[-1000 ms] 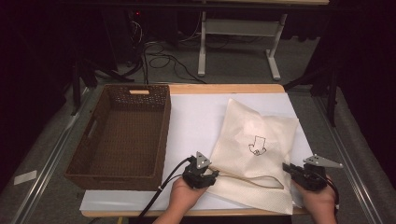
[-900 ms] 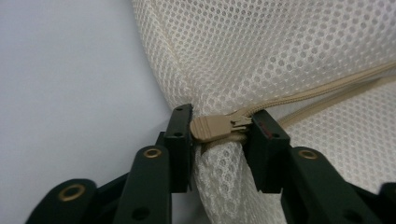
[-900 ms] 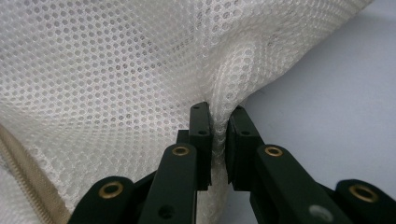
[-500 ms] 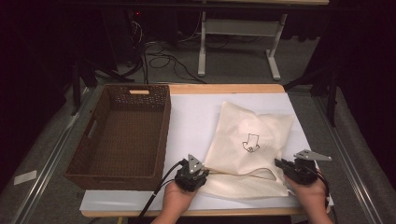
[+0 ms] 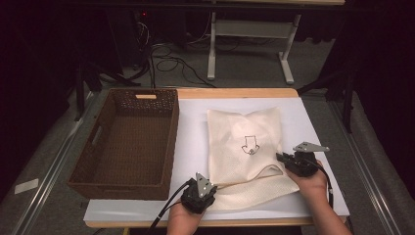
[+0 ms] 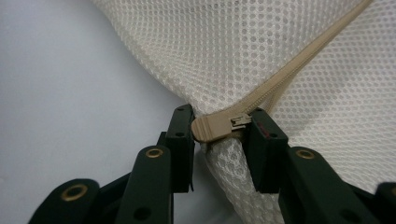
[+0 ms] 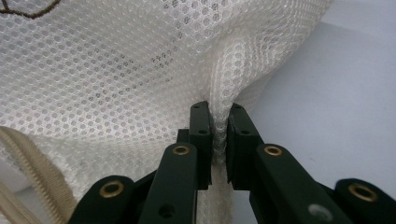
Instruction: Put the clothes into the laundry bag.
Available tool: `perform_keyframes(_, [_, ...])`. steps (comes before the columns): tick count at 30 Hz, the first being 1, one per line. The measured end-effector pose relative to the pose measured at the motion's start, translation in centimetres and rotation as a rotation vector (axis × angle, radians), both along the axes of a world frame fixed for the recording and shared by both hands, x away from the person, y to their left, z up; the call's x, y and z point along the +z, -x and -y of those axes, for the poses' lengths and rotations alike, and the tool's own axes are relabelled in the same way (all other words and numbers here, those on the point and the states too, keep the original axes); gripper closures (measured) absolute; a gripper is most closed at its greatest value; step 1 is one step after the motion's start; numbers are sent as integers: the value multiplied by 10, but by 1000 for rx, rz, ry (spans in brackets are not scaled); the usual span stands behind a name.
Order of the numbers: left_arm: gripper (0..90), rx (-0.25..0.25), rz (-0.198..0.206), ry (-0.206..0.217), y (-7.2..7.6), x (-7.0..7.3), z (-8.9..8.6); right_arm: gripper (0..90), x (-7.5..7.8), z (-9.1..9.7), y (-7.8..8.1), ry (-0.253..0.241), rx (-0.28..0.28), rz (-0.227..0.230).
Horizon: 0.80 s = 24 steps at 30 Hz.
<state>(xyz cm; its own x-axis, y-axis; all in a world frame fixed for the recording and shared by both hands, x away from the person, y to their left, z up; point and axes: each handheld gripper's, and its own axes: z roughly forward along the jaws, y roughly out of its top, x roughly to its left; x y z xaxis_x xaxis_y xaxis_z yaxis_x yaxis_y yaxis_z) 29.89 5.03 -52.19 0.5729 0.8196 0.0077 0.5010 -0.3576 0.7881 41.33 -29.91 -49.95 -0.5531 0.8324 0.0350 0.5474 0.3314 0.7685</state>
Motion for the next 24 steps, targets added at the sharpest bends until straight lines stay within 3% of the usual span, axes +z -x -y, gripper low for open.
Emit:
perform_keyframes(5, [629, 1, 1, 1, 2, -2, -1, 759, -4, 8, 16, 13, 6, -22])
perform_keyframes(7, [537, 5, 4, -7, 4, 0, -1, 689, -5, 10, 23, 3, 10, -21])
perform_keyframes(10, [382, -3, 68, -33, 10, 22, -5, 575, 6, 11, 35, -24, -10, 15])
perform_keyframes(12, [327, -10, 112, -11, 15, 36, -10, 516, 14, 11, 44, -51, -10, 46])
perform_keyframes(13, [306, -10, 112, -11, 15, 36, -10, 516, 14, 11, 44, -51, -10, 46])
perform_keyframes(14, [278, -7, 139, 35, 20, 44, -16, 423, 22, 10, 56, -78, -6, 82])
perform_keyframes(16, [215, -6, 155, 49, 22, 45, -18, 380, 26, 10, 62, -87, -1, 99])
perform_keyframes(17, [215, 4, 194, 47, 26, 43, -19, 303, 29, 8, 69, -93, 7, 117])
perform_keyframes(18, [123, 8, 190, 72, 27, 39, -19, 140, 35, 4, 84, -79, -4, 163])
perform_keyframes(19, [93, 8, 190, 72, 27, 39, -19, 140, 35, 4, 84, -79, -4, 163])
perform_keyframes(20, [17, -5, 146, 111, 26, 37, -18, 29, 40, 1, 94, -86, -12, 195])
perform_keyframes(22, [2, -39, 113, 113, 23, 39, -13, 6, 41, 1, 98, -87, -10, 206])
perform_keyframes(24, [0, -56, 142, 85, 23, 41, -11, 2, 44, -3, 110, -81, 3, 245])
